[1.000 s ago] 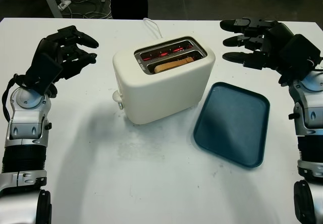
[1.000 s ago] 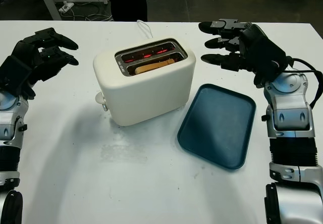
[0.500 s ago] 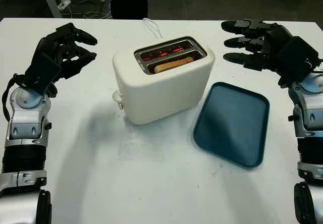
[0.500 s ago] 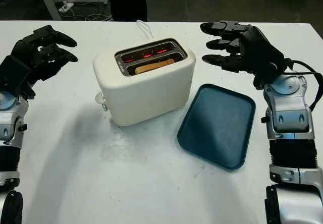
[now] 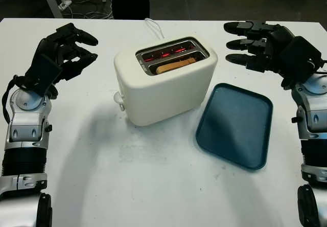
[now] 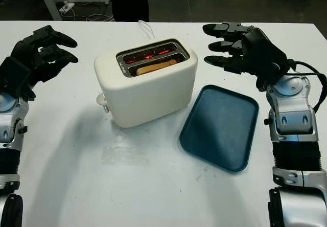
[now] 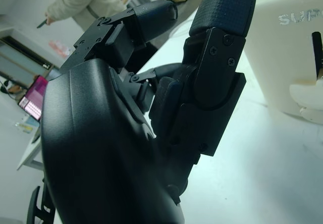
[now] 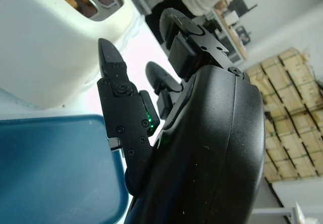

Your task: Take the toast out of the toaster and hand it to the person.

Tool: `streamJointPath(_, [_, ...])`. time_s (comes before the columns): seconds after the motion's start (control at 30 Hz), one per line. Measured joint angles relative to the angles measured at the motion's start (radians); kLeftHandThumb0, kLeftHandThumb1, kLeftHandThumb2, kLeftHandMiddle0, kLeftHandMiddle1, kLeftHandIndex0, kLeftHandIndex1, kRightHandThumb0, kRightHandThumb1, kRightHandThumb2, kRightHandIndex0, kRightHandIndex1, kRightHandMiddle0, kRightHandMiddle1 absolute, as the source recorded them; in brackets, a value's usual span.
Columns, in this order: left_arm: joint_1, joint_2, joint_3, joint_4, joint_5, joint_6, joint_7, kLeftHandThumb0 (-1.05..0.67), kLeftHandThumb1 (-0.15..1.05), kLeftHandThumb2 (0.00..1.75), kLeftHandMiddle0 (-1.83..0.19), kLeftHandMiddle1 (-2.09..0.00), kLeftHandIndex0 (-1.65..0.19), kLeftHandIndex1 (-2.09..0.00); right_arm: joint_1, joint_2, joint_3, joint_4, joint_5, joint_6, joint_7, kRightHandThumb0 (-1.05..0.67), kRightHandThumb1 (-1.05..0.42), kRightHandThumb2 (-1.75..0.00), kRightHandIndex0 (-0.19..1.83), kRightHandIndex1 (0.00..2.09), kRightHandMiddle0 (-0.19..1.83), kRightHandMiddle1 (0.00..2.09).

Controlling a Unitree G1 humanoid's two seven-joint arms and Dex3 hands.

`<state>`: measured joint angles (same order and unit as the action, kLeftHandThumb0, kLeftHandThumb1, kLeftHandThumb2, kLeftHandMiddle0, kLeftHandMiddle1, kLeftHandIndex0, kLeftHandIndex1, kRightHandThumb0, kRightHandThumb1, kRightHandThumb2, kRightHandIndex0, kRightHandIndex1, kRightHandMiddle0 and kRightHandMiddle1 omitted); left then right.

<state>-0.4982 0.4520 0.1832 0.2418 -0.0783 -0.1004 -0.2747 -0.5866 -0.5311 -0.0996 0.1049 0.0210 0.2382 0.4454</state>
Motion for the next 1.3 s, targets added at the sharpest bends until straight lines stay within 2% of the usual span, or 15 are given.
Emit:
streamJointPath(0.17, [0.000,0.000,0.000,0.001,0.000,0.000,0.000,-1.05,0.92,0.11,-0.49,-1.28,-0.47,-1.20,0.000,0.000,0.000,0.000,0.000,0.000,0.000,-0.25,-0.89,0.00,0.46,0.43,0.58,0.00])
streamJointPath(0.7, [0.000,0.000,0.000,0.001,0.000,0.000,0.000,-1.05,0.92,0.11,-0.50,-1.29,-0.48,-1.20,0.000,0.001,0.004,0.021,-0.003,-0.006,0.001,-0.33,-0.88,0.00,0.49,0.40,0.59,0.01])
streamJointPath(0.9, [0.000,0.000,0.000,0.001,0.000,0.000,0.000,-1.05,0.92,0.13,-0.50,-1.29,-0.47,-1.20,0.000,0.001,0.003,0.021,0.001,-0.005,0.001,-0.28,-0.88,0.00,0.49,0.38,0.58,0.01])
streamJointPath(1.3, [0.000,0.000,0.000,0.001,0.000,0.000,0.000,-1.05,0.92,0.12,-0.49,-1.29,-0.47,-1.20,0.000,0.001,0.007,0.007,0.000,0.008,0.001,-0.28,-0.88,0.00,0.49,0.37,0.58,0.01])
